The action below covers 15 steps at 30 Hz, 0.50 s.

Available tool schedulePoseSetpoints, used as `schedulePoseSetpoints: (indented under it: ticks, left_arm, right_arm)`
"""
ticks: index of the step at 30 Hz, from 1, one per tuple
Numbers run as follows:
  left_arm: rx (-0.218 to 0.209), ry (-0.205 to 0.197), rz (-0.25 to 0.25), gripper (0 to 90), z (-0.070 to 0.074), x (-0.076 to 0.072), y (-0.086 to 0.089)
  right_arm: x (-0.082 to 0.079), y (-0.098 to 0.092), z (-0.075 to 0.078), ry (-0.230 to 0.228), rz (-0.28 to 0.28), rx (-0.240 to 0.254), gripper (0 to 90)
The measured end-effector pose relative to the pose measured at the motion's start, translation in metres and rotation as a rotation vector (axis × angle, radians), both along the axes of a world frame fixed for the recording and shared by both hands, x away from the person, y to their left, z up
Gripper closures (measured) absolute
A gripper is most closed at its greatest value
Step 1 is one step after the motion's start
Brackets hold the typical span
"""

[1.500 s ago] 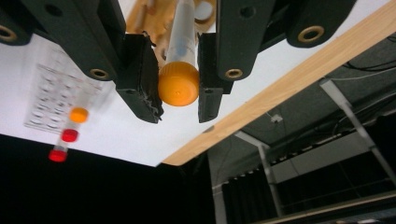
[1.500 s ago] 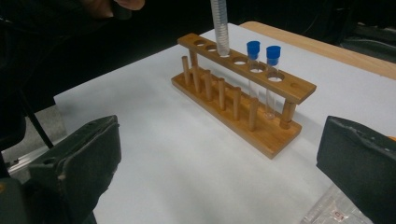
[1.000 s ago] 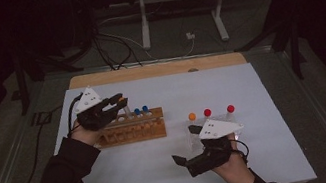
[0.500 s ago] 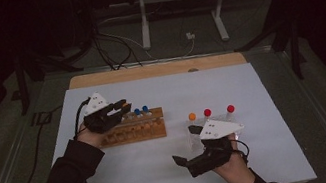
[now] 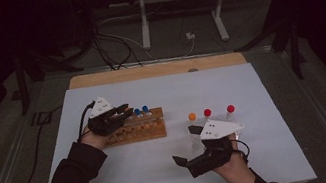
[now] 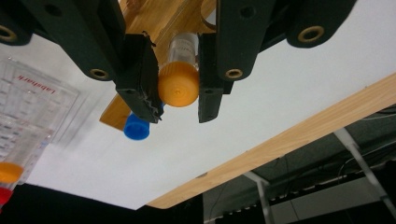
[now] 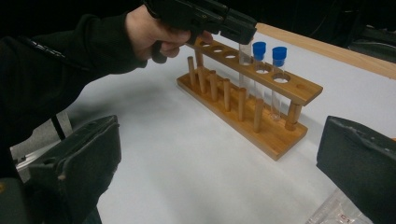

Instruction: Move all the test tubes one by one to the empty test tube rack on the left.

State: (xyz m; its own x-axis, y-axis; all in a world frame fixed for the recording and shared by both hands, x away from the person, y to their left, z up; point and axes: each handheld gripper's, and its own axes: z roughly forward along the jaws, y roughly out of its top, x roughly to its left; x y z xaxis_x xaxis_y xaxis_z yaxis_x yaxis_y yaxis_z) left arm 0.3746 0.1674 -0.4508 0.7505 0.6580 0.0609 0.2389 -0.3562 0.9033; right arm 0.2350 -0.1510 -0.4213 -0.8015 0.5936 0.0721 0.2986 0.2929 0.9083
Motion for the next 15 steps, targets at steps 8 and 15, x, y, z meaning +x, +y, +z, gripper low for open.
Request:
schedulePoseSetpoints:
  ticks: [8, 15]
  left_arm:
    - [-0.002, 0.009, -0.007, 71.9, -0.0015, 0.0006, 0.0003]
    - [0.005, 0.027, -0.013, 71.3, -0.0002, 0.0016, 0.0014]
  right_arm:
    - [-0.0004, -0.0007, 0.0009, -0.002, -0.001, 0.002, 0.0]
    - [0.0001, -0.0019, 0.0022, -0.008, -0.01, 0.0, 0.0]
